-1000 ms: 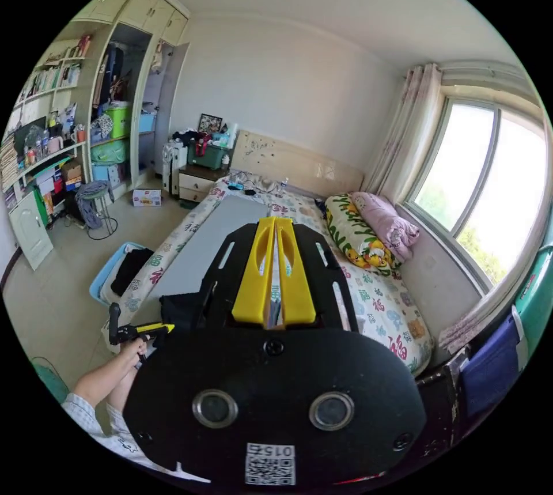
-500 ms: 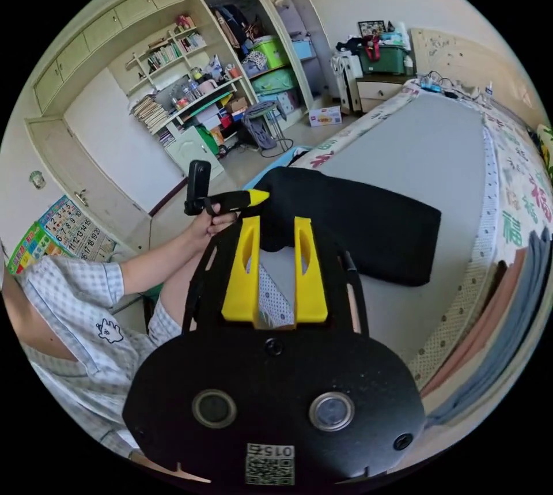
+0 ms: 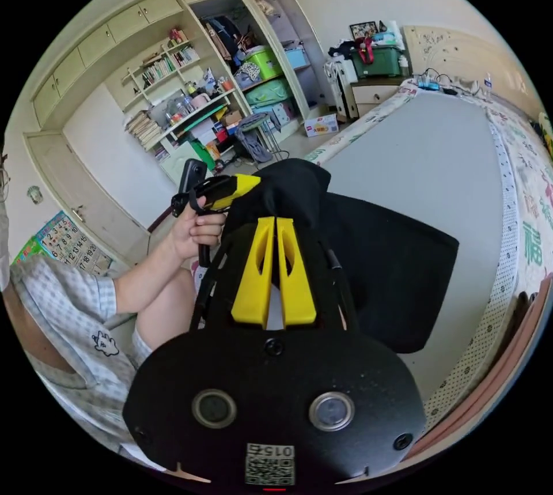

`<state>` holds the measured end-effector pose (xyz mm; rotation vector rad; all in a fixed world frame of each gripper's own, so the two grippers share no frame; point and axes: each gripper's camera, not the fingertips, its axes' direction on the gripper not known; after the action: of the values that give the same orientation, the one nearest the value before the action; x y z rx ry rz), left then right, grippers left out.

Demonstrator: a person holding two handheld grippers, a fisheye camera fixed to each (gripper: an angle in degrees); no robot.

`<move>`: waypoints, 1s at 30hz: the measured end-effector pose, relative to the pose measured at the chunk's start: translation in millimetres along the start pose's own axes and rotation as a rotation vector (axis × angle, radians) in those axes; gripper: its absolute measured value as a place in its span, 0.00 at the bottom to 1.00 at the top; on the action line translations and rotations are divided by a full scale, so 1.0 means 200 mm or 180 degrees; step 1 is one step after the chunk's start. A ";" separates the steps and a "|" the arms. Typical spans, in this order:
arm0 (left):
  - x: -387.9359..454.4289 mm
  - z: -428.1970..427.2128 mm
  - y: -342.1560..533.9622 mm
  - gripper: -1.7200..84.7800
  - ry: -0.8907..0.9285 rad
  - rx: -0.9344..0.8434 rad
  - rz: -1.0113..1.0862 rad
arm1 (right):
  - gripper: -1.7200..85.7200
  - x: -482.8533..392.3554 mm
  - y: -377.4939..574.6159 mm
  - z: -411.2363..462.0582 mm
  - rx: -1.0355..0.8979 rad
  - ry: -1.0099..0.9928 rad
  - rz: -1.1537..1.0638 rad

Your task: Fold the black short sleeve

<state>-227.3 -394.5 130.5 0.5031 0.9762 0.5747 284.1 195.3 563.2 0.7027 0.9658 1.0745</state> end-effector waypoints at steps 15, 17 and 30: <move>-0.07 0.00 -0.10 0.15 -0.0033 -0.0633 0.0140 | 0.02 0.06 0.28 -0.24 -0.0126 -0.0780 -0.0209; -0.07 0.04 -0.09 0.15 -0.0022 -0.0754 0.0171 | 0.02 0.03 0.30 -0.24 -0.0074 -0.0630 -0.0093; -0.03 0.22 -0.06 0.02 -0.0306 -0.0886 0.0450 | 0.12 -0.36 0.43 -0.21 0.0218 -0.0257 0.0067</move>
<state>-189.1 -413.0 146.6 0.3487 0.7582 0.7933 201.0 157.1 640.9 0.8079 0.9311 1.0275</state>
